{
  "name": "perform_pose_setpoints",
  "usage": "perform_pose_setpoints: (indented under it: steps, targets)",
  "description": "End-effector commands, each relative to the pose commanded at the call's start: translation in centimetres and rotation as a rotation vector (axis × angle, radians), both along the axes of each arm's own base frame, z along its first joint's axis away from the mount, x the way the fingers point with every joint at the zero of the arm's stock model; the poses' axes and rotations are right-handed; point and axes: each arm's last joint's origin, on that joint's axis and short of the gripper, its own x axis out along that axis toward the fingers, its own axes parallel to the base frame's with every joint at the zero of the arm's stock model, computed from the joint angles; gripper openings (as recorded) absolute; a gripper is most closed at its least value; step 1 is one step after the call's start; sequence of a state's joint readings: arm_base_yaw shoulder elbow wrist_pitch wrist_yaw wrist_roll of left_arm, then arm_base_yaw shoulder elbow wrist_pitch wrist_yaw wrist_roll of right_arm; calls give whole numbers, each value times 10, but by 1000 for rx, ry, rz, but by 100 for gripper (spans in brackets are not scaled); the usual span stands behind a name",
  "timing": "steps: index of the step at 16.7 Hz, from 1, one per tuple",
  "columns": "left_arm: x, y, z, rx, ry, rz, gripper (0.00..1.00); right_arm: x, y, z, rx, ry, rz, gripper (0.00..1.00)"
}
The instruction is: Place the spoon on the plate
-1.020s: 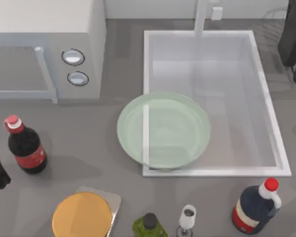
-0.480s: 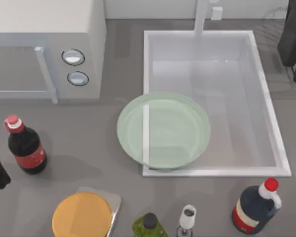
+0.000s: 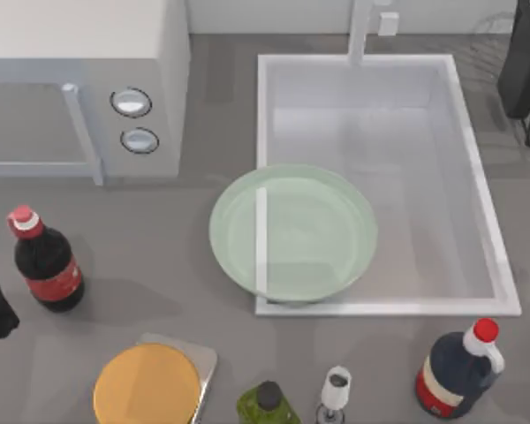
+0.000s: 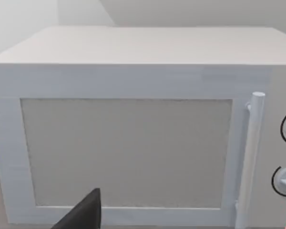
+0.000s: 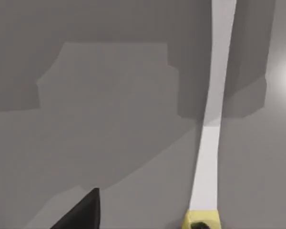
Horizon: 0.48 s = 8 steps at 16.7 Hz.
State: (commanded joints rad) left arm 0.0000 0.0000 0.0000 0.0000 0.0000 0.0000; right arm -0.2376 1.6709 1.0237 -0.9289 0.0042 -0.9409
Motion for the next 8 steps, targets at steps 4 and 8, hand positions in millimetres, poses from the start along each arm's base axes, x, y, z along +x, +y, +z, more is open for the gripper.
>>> perform_pose_setpoints:
  steps: [4,8]
  targets:
    - [0,0,0,0,0,0,100,1,-1,-47,-3,-11,1,100]
    - [0,0,0,0,0,0,100,-4,0,-70,-1,-2,1,100]
